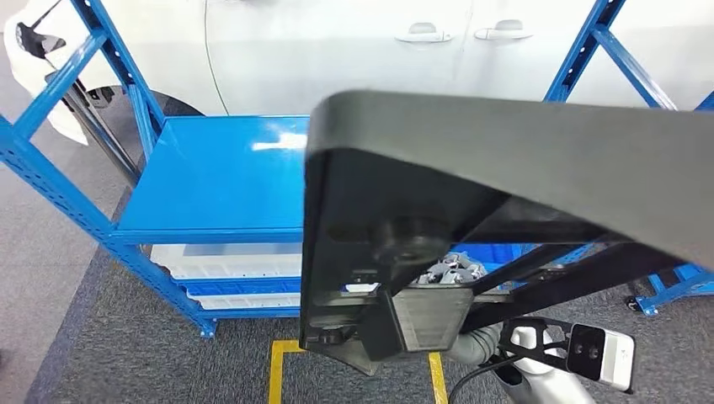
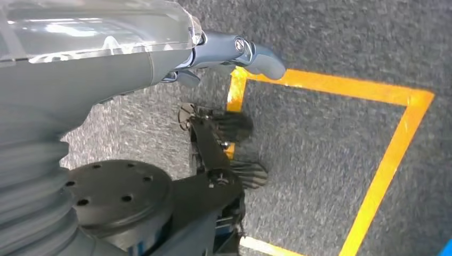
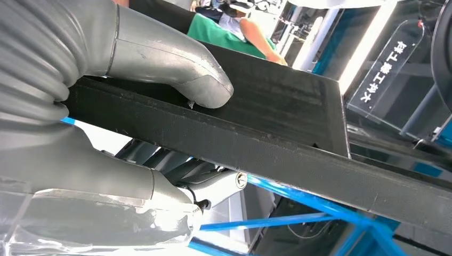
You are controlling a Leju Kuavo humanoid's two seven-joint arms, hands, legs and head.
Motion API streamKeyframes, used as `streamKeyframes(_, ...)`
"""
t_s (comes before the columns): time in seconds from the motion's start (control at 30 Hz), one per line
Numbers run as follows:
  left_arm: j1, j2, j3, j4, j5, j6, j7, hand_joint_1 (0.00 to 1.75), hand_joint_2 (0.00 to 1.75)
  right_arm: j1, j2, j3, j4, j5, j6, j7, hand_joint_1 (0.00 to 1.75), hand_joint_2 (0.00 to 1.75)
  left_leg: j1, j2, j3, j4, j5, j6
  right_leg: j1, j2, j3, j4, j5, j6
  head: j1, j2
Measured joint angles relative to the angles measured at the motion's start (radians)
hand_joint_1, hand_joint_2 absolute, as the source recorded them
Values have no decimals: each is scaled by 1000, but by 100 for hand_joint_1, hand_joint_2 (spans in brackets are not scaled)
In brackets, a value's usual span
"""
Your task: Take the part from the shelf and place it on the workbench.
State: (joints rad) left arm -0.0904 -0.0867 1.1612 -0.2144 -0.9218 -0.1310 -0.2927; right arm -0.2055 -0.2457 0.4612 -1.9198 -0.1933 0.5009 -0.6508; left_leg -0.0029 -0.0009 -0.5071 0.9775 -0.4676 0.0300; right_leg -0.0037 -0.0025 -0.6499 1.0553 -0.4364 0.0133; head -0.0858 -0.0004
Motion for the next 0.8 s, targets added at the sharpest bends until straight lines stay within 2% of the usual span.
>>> streamKeyframes(0.07,0,3,0,0,-3,1,-3,0,175,7,1,-19,0,1,16,0,175,175,0,3,-25,0,23,7,-4,1,-34,115,-101,6,0,0)
streamKeyframes(0.1,0,5,0,0,-5,1,-4,0,175,11,1,-29,0,1,23,0,175,175,0,4,-41,1,34,7,-7,1,-47,179,-137,9,0,0)
streamKeyframes(0.13,0,8,0,0,-7,2,-5,0,175,17,2,-39,0,0,30,0,175,175,-1,5,-56,3,44,6,-9,1,-51,225,-148,12,0,0)
streamKeyframes(0.17,0,11,0,0,-8,2,-6,0,175,22,2,-48,0,0,36,0,175,175,-1,5,-73,6,54,4,-12,1,-41,242,-137,14,0,0)
streamKeyframes(0.2,1,12,0,0,-9,1,-7,0,175,28,2,-56,0,-1,41,0,175,175,0,5,-90,10,64,2,-14,0,-15,223,-110,16,0,0)
streamKeyframes(0.23,1,14,0,0,-9,0,-9,0,175,32,2,-62,0,-2,45,0,175,175,0,5,-106,16,72,-2,-16,-1,29,173,-83,16,0,0)
streamKeyframes(0.27,1,16,0,0,-9,-1,-13,0,175,34,2,-66,0,-2,47,0,175,175,0,5,-121,23,80,-7,-17,-3,82,100,-74,16,0,0)
streamKeyframes(0.3,2,17,0,0,-9,-2,-18,0,175,37,2,-69,-2,-1,45,0,175,175,-1,5,-131,29,86,-12,-15,-3,129,32,-77,12,0,0)
streamKeyframes(0.33,2,19,0,0,-9,-3,-24,0,175,40,2,-71,-4,0,43,0,175,175,-1,5,-138,34,93,-18,-12,-4,161,-18,-88,8,0,0)
streamKeyframes(0.37,3,21,0,0,-8,-4,-30,0,175,42,2,-71,-6,1,39,0,175,175,-2,5,-141,36,100,-24,-8,-3,174,-44,-98,1,0,0)
streamKeyframes(0.43,3,26,0,0,-8,-5,-37,0,175,49,1,-72,-10,3,33,0,175,175,1,4,-145,35,112,-37,-6,-3,164,-51,-87,-14,0,0)
streamKeyframes(0.47,3,29,1,0,-8,-5,-38,0,175,51,0,-71,-11,3,31,0,175,175,3,3,-154,45,100,-44,-7,-4,155,-51,-76,-23,0,0)
streamKeyframes(0.5,4,31,1,0,-10,-6,-39,0,175,53,0,-71,-11,3,31,0,175,175,4,1,-166,70,69,-49,-8,-6,143,-53,-63,-31,0,0)
streamKeyframes(0.53,4,34,1,0,-12,-6,-40,0,175,54,0,-71,-11,2,32,0,175,175,6,0,-183,115,22,-54,-8,-7,130,-54,-51,-37,0,0)
streamKeyframes(0.57,4,36,1,0,-14,-6,-42,0,175,54,0,-71,-11,0,37,0,175,175,6,0,-200,177,-31,-58,-7,-7,116,-54,-39,-40,0,0)
streamKeyframes(0.6,3,39,1,0,-15,-5,-45,0,175,54,0,-73,-10,-1,46,0,175,175,6,0,-215,244,-72,-61,-4,-7,102,-54,-28,-42,0,0)
streamKeyframes(0.63,2,43,1,0,-16,-4,-47,0,175,54,0,-75,-8,-2,56,0,175,175,6,0,-221,299,-91,-62,-2,-7,87,-53,-16,-43,0,0)
streamKeyframes(0.67,2,46,1,0,-15,-3,-48,0,175,54,0,-77,-5,-3,65,0,175,175,6,0,-214,326,-86,-61,0,-7,72,-53,-5,-43,0,0)
streamKeyframes(0.7,1,50,1,0,-13,-3,-49,0,175,53,0,-80,-2,-3,73,0,175,175,5,0,-188,316,-65,-57,2,-7,57,-52,7,-42,0,0)
streamKeyframes(0.77,0,57,1,0,-9,-3,-50,0,175,48,0,-86,5,-3,83,0,175,175,2,-3,-91,201,-23,-46,5,-6,31,-51,29,-40,0,0)
streamKeyframes(0.8,-2,61,1,0,-8,-3,-50,0,175,44,0,-88,8,-2,86,0,175,175,-1,-4,-33,118,-24,-39,6,-6,21,-50,38,-37,0,0)
